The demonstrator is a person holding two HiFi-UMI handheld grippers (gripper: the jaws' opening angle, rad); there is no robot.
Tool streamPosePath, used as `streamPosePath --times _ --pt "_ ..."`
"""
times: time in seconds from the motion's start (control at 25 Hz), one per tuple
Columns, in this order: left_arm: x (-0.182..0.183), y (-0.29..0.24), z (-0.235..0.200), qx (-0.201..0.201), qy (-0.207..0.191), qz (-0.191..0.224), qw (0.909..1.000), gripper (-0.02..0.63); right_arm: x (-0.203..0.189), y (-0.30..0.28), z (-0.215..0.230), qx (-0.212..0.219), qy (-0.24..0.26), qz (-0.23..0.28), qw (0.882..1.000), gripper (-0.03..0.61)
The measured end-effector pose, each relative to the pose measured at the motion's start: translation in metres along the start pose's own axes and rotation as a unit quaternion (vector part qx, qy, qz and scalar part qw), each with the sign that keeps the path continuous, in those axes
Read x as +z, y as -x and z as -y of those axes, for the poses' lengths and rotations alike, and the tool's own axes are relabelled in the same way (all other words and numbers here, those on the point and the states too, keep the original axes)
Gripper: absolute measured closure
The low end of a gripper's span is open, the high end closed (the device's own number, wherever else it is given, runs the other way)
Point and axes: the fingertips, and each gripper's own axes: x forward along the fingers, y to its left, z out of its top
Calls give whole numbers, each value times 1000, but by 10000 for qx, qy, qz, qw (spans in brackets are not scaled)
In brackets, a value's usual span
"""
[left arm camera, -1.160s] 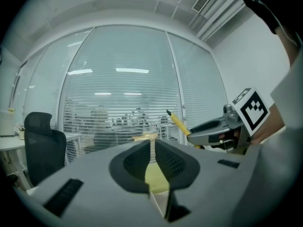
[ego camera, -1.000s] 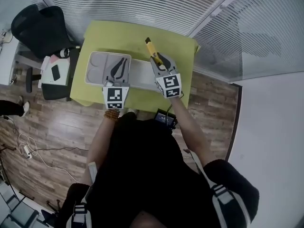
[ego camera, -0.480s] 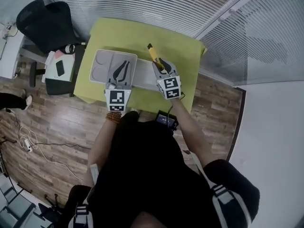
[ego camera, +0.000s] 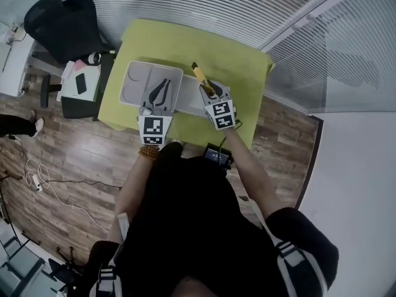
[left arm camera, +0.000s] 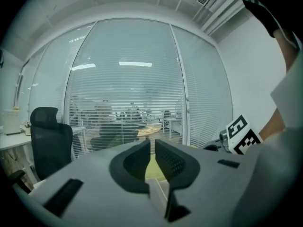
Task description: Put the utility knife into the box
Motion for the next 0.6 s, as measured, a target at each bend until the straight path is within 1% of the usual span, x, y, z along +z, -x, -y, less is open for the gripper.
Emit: streamPosePath --times 0.28,0.44,0.6 --pt "-2 -7 5 -122 -38 -21 9999 575 -31 -11 -7 142 96 -402 9990 469" --pt "-3 -8 4 -133 -38 -49 9999 575 -43 -15 -8 188 93 -579 9981 469" --pt "-5 -8 2 -119 7 -67 9999 575 -55 -19 -10 248 213 -811 9962 469"
